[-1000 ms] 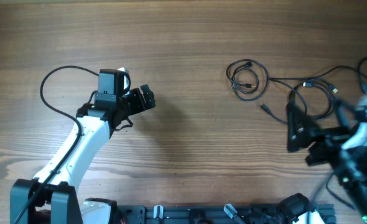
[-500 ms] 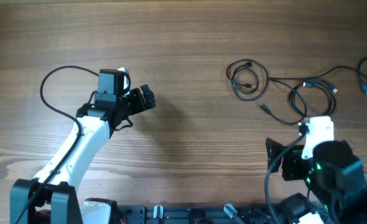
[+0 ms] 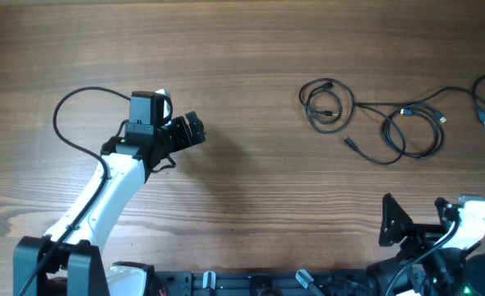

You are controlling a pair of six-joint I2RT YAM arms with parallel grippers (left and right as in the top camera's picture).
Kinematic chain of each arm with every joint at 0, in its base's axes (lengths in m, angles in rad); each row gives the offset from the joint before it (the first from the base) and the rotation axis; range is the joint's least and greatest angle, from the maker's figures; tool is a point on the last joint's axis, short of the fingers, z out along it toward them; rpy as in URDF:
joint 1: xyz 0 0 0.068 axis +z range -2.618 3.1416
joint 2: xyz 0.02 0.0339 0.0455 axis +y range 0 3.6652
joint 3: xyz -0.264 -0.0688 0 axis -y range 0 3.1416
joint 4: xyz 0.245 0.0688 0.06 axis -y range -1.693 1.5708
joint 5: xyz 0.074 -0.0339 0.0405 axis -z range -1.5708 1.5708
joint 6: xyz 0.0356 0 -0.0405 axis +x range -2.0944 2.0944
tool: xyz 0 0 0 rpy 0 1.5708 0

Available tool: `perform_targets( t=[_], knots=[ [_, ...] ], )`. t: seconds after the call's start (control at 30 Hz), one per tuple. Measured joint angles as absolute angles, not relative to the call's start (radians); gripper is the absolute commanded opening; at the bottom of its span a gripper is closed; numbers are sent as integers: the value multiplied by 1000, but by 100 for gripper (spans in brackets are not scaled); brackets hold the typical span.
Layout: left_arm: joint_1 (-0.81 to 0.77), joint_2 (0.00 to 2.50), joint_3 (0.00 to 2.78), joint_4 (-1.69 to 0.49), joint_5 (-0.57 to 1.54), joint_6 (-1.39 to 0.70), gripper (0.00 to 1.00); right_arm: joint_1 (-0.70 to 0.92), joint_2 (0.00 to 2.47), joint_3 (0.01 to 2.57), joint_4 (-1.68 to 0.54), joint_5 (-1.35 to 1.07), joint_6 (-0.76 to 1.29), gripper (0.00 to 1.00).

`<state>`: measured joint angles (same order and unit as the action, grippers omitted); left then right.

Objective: Untangle cables

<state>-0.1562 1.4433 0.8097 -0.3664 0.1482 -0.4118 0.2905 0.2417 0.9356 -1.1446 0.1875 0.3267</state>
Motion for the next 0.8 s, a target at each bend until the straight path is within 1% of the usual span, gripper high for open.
perform_targets(
  t=[0.17,0.37,0.5,0.73,0.8],
  knots=[
    [-156,1443,810,-366,148,-412,100,290,219,927,-1118,187,327,100],
    [-156,1443,810,-366,148,-412,100,289,28,765,-905,188,327,100],
    [-156,1443,809,-366,148,-412,100,289,18,648,-695,187,327,100],
    [-156,1443,809,-366,148,-412,100,289,16,625,-303,188,326,100],
    [-156,1443,809,-366,148,-412,100,289,15,616,-142,188,327,100]
  ],
)
